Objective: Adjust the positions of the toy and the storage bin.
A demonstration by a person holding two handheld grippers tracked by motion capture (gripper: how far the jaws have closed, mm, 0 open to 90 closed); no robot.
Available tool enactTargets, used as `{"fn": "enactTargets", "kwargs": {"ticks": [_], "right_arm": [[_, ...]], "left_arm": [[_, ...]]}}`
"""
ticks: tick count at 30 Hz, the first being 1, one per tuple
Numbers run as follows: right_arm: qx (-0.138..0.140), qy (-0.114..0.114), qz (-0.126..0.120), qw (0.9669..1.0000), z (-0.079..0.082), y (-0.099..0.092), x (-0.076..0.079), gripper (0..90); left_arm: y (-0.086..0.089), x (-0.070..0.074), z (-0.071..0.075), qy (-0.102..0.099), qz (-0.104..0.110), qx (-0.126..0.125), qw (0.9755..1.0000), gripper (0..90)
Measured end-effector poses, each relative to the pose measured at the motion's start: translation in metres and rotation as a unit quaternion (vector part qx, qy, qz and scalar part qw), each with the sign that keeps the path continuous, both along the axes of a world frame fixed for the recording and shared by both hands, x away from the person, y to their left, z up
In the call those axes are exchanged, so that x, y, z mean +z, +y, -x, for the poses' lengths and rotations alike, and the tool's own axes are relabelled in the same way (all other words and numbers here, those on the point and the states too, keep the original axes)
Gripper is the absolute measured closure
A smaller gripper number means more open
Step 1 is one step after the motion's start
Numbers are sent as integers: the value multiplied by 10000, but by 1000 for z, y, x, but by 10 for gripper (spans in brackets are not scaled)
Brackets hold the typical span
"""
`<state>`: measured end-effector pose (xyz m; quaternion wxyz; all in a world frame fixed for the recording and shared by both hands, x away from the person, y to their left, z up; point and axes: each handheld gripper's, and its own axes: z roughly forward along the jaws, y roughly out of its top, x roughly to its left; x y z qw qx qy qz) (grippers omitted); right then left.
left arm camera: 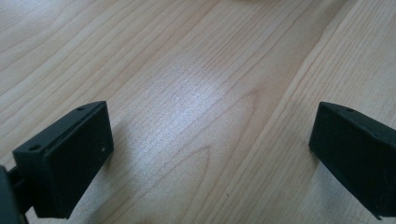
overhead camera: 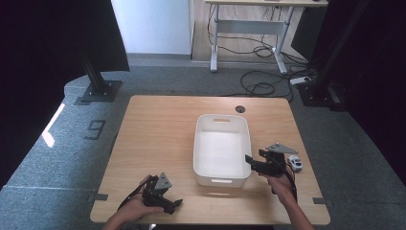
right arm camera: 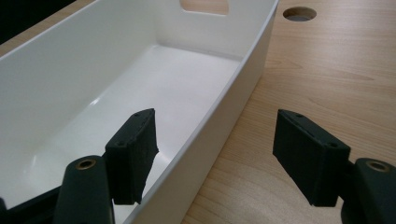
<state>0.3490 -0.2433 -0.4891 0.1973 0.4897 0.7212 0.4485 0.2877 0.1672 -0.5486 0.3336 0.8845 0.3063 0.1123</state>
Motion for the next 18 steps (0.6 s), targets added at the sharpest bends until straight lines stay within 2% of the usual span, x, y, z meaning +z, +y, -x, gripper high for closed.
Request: {"fn": "enactTargets", "kwargs": {"ticks": [9,18], "right_arm": [[72,-139,111,9998,9,-10,6,295],[-3,-161,56,9999,15,-21,11,295]], "left_arm": [[0,0,0,0,2,1,10000,0],[0,0,0,-1,-1,-1,10000,0]]}}
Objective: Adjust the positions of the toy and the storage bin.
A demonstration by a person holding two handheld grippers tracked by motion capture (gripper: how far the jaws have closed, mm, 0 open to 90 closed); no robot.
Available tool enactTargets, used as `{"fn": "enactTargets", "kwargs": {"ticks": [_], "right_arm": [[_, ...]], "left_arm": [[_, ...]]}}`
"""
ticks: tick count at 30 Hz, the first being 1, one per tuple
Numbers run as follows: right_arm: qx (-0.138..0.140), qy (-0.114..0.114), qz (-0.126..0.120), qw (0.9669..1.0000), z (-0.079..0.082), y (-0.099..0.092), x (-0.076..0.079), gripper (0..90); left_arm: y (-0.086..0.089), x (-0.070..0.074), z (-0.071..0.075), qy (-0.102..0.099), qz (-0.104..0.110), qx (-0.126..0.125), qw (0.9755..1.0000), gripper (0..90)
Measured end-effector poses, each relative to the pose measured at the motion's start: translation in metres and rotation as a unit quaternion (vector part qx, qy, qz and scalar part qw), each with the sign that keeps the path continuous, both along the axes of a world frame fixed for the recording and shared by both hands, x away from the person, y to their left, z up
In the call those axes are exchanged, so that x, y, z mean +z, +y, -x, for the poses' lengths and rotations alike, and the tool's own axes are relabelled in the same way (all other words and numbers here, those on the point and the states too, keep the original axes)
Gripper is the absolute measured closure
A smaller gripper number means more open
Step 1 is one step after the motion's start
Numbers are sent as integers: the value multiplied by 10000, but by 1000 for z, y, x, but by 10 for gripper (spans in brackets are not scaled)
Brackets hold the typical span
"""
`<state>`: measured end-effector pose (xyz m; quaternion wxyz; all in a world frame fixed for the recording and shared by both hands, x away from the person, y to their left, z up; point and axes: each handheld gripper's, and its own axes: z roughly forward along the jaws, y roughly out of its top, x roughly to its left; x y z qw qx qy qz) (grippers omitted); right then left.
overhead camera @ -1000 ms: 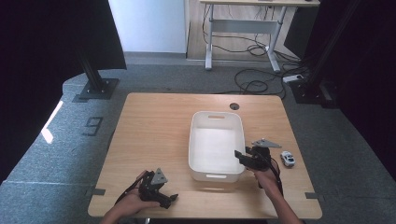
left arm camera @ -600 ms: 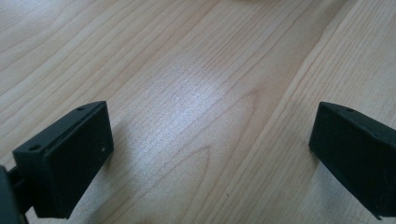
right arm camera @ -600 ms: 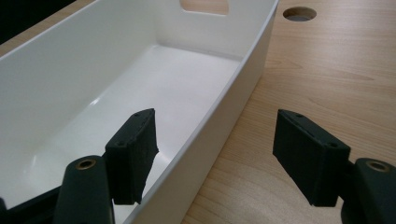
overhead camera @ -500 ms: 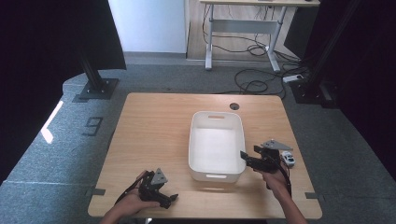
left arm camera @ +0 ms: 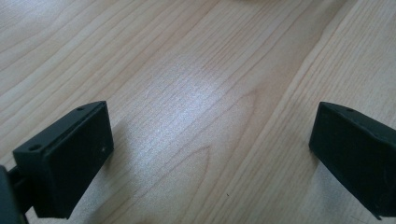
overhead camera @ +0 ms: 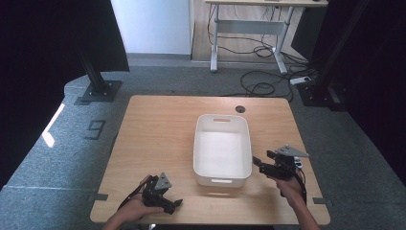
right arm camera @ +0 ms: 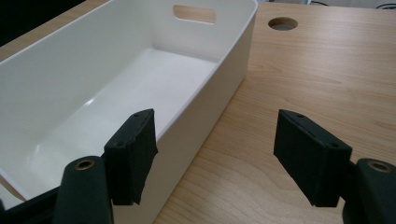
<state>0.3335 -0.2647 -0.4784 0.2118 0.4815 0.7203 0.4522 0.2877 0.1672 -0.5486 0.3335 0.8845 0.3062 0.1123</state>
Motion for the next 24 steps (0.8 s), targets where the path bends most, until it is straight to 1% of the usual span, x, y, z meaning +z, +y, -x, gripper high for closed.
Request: {"fn": "enactTargets", "kwargs": {"ticks": [7,16,24], "right_arm": [[-138,29,25,9999,3,-12,-1,294],[-237,50,92,9997,4,-20,-2,289],[-307,158,191,9992,5,-30,-6,279]], "left_arm": [[0,0,0,-1,-1,3,10000,0],[0,0,0,1,-2,4,10000,0],[0,0,0,0,2,2,10000,0]]}}
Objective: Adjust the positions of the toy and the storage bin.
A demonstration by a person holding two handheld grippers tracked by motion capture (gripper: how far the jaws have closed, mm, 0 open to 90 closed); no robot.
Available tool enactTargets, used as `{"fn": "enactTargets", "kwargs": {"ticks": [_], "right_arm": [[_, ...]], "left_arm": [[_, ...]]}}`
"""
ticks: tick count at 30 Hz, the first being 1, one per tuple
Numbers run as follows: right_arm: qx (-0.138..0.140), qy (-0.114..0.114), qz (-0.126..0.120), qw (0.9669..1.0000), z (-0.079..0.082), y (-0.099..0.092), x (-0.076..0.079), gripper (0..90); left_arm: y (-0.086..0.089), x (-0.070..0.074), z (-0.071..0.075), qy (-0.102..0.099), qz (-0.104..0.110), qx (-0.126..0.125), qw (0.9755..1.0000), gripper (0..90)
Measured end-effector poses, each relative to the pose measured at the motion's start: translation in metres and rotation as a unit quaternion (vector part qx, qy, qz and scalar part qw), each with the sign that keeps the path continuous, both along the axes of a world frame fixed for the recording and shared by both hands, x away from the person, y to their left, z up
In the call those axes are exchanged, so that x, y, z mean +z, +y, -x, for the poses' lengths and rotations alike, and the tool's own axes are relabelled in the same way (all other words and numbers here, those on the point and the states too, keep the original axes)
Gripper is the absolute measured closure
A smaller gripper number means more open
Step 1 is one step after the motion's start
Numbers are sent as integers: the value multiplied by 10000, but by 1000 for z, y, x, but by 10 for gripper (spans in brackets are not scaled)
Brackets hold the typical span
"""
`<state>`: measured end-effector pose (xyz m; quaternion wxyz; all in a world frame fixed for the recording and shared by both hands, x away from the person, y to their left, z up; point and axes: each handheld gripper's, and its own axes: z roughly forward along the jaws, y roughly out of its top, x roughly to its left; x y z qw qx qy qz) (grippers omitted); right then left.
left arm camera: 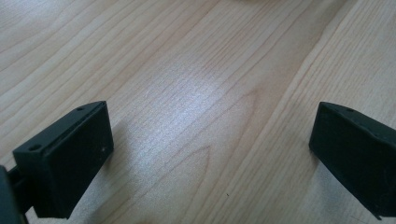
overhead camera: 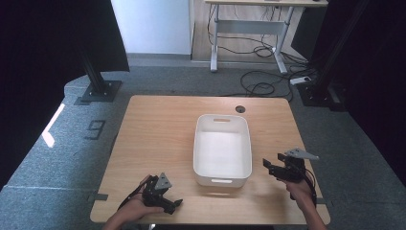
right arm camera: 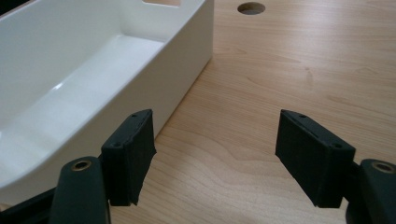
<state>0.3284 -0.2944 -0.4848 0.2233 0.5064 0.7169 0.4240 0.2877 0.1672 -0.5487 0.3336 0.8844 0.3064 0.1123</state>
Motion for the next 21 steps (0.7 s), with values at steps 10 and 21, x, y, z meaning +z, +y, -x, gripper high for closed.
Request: {"fn": "enactTargets", "kwargs": {"ticks": [10,21], "right_arm": [[-123,100,104,9998,-1,-10,-5,279],[-211,121,137,9996,-2,-16,-6,279]], "left_arm": [[0,0,0,0,0,1,10000,0],[0,0,0,-1,1,-1,10000,0]]}}
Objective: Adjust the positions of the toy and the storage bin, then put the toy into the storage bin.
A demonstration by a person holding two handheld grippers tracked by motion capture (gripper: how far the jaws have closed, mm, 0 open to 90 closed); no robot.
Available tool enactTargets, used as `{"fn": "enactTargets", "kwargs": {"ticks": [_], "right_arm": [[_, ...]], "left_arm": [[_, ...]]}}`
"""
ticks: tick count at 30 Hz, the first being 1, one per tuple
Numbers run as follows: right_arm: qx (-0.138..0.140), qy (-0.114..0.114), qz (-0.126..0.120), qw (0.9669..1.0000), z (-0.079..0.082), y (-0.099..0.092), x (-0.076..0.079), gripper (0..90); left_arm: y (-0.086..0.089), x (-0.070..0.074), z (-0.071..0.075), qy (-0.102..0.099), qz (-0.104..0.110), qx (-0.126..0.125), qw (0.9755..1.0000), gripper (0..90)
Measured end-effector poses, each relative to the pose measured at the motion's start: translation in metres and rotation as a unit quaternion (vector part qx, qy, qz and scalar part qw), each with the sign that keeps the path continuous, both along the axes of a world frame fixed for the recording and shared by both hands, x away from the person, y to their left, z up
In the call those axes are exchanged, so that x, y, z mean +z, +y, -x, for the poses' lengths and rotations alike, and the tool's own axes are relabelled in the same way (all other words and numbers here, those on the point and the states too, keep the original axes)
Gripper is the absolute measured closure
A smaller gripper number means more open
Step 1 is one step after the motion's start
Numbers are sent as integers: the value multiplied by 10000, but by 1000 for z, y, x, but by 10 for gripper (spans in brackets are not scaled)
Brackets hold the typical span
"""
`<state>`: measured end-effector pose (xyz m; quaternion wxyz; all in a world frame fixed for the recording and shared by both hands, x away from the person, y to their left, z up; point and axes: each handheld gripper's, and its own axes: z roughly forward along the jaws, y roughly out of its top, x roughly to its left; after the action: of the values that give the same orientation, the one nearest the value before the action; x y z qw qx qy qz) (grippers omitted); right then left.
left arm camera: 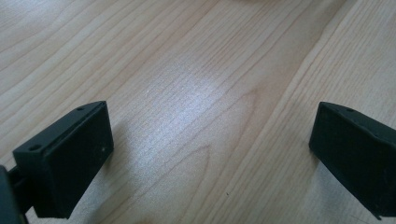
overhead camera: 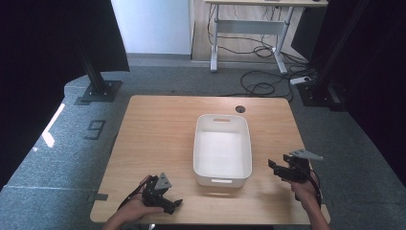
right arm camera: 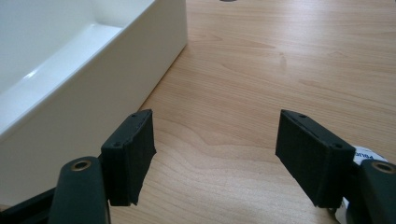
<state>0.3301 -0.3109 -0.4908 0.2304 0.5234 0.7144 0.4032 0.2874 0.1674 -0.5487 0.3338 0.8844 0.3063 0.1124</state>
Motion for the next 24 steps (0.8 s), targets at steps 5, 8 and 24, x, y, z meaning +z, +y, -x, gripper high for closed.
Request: {"fn": "enactTargets", "kwargs": {"ticks": [5,8,24], "right_arm": [[-53,14,22,10000,-1,-3,-1,279],[-86,33,44,9999,-2,-6,-2,279],[-376,222,208,9988,-8,-25,-12,281]], "left_arm": [[0,0,0,3,3,-11,10000,0],[0,0,0,3,4,-16,10000,0],[0,0,0,2,5,-22,10000,0]]}}
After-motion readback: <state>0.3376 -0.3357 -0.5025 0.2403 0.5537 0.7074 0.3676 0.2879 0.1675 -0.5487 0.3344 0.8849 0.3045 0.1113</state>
